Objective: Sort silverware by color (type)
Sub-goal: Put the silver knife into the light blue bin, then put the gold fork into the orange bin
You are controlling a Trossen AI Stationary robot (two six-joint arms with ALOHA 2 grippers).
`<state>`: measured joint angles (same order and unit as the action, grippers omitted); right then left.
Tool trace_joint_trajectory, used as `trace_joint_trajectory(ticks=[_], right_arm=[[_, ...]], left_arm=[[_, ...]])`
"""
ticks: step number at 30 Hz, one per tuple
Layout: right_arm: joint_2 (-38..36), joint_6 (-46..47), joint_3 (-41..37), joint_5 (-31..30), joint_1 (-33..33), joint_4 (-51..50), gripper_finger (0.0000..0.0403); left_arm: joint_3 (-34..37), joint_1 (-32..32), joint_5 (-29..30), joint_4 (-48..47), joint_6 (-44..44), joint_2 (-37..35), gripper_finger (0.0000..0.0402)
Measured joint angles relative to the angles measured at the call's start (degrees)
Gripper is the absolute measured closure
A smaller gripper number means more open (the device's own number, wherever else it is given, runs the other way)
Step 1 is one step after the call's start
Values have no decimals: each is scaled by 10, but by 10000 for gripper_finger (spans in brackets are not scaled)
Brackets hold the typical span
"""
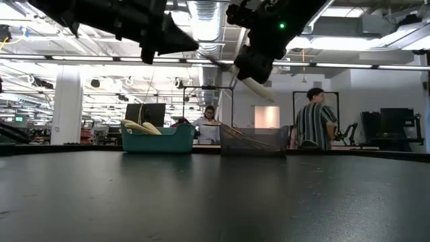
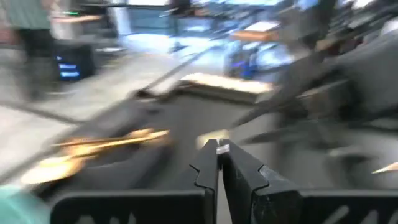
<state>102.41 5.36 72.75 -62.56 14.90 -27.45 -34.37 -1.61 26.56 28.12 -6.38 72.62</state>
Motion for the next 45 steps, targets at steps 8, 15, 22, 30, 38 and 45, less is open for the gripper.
trace_joint_trajectory(ticks=[8,15,22,30,38,45], right_arm=[[0,154,43,-20,23,-65,168],[0,275,45,-2,53,-146,159],[0,394,44,9,57,-235,163],[0,453,44,70,54,-263,163],[-8,634,44,271,57,-394,163],[-62,627,44,371,84,-458,163]], left_arm=[[15,106,96,-100,29,-99,401],[75,210,9,-100,15,-220,401],[162,316,-42,-74,-40,-255,401],[175,394,-88,-75,-63,-250,392],[174,443,-64,-158,-84,-242,302],[174,464,-129,-157,-83,-241,223]])
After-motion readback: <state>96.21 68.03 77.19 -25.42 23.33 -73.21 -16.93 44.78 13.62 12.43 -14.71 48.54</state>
